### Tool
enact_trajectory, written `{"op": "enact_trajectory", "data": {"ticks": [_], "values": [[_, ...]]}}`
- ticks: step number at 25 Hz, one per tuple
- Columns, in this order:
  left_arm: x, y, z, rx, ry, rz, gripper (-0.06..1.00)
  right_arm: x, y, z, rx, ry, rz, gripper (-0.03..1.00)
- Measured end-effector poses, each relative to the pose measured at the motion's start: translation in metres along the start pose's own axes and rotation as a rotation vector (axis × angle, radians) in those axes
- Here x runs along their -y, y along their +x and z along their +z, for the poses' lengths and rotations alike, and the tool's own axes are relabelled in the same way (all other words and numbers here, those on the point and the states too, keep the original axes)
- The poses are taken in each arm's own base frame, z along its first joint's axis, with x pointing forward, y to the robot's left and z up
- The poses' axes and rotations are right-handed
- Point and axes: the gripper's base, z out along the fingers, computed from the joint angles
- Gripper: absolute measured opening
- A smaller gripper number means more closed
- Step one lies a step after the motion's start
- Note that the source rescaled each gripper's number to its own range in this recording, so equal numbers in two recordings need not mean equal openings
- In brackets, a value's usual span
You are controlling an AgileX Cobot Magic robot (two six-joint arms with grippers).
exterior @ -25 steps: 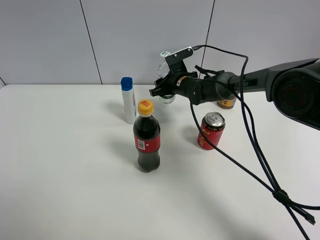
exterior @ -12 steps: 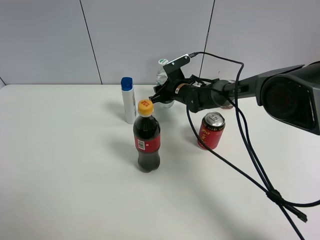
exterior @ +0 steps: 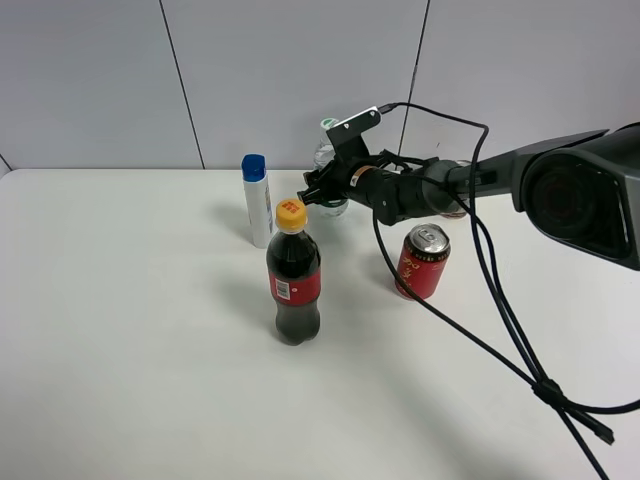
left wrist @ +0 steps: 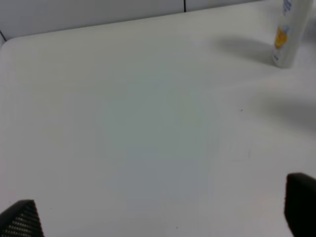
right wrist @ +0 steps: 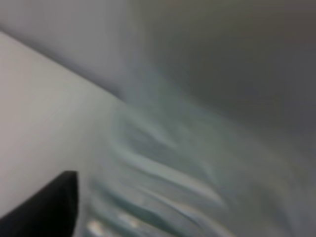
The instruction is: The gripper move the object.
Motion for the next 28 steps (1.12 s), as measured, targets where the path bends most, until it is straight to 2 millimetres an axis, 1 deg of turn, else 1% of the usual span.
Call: {"op": "enact_trajectory", "data": {"ticks": [1,2,3,4,5,8,12,15,17,22,25,28], "values": [[0.000,0.000,0.000,0.000,0.000,0.000,1.00,0.000,-0.001,0.000,0.009,0.002,0.005,0.60],[0.000,0.000,0.000,0.000,0.000,0.000,1.00,0.000,-0.002,0.000,0.010,0.002,0.007,0.68],[0.000,0.000,0.000,0.000,0.000,0.000,1.00,0.000,-0.002,0.000,0.009,0.002,0.007,0.74],[0.000,0.000,0.000,0.000,0.000,0.000,1.00,0.000,-0.001,0.000,0.006,0.001,0.008,0.77],[0.000,0.000,0.000,0.000,0.000,0.000,1.00,0.000,-0.001,0.000,0.005,0.001,0.009,0.78],[0.000,0.000,0.000,0.000,0.000,0.000,1.00,0.000,-0.001,0.000,-0.001,-0.001,0.009,0.81],[0.000,0.000,0.000,0.000,0.000,0.000,1.00,-0.003,0.001,0.000,-0.024,-0.011,0.008,0.81],[0.000,0.000,0.000,0.000,0.000,0.000,1.00,-0.003,-0.003,-0.003,-0.042,-0.017,0.008,0.81],[0.000,0.000,0.000,0.000,0.000,0.000,1.00,-0.001,-0.015,-0.007,-0.028,-0.016,0.009,0.81],[0.000,0.000,0.000,0.000,0.000,0.000,1.00,0.007,-0.057,-0.027,0.028,-0.009,0.010,0.81],[0.000,0.000,0.000,0.000,0.000,0.000,1.00,0.010,-0.075,-0.040,0.012,-0.016,0.011,0.81],[0.000,0.000,0.000,0.000,0.000,0.000,1.00,0.013,-0.090,-0.054,-0.048,-0.033,0.011,0.81]]}}
